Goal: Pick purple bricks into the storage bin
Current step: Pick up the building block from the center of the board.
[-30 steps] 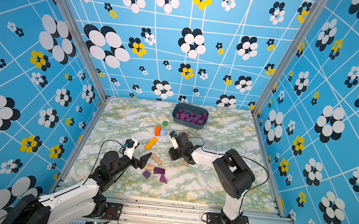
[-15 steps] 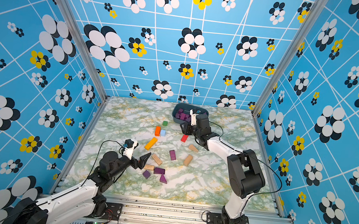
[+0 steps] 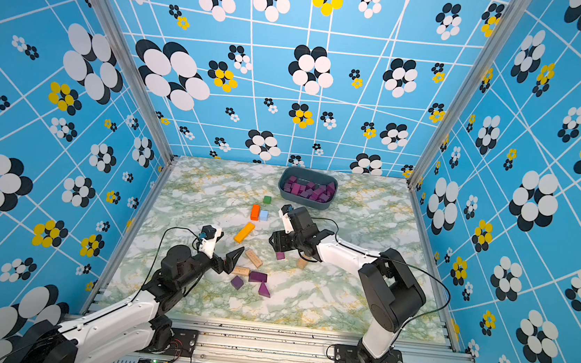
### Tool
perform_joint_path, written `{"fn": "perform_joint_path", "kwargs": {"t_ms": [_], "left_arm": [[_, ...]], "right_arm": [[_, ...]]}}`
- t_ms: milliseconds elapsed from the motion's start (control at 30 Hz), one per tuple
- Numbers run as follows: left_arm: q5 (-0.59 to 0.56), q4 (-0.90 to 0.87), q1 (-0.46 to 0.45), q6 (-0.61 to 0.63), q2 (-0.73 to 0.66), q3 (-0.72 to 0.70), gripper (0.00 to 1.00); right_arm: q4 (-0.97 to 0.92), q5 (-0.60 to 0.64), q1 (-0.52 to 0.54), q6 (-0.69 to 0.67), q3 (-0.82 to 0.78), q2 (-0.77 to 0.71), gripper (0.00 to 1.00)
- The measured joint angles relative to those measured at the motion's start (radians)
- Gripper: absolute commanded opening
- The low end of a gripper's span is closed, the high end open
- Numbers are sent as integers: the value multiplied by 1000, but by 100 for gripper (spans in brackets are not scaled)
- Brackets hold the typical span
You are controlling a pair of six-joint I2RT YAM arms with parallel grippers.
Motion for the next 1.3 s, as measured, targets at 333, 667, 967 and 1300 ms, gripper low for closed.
{"fn": "perform_joint_path", "kwargs": {"t_ms": [333, 667, 967, 1300], "left_arm": [[-7, 0, 0, 0, 0, 0, 99], [-8, 0, 0, 0, 0, 0, 99], [-14, 1, 0, 0, 3, 0, 100], [-17, 3, 0, 0, 22, 0, 100]], "right_arm": [[-23, 15, 14, 1, -1, 71, 60], [-53, 69, 20, -10, 65, 164, 39], [-117, 196, 25, -38, 130, 193, 13], [-126, 121, -74, 10, 132, 103, 13]]}}
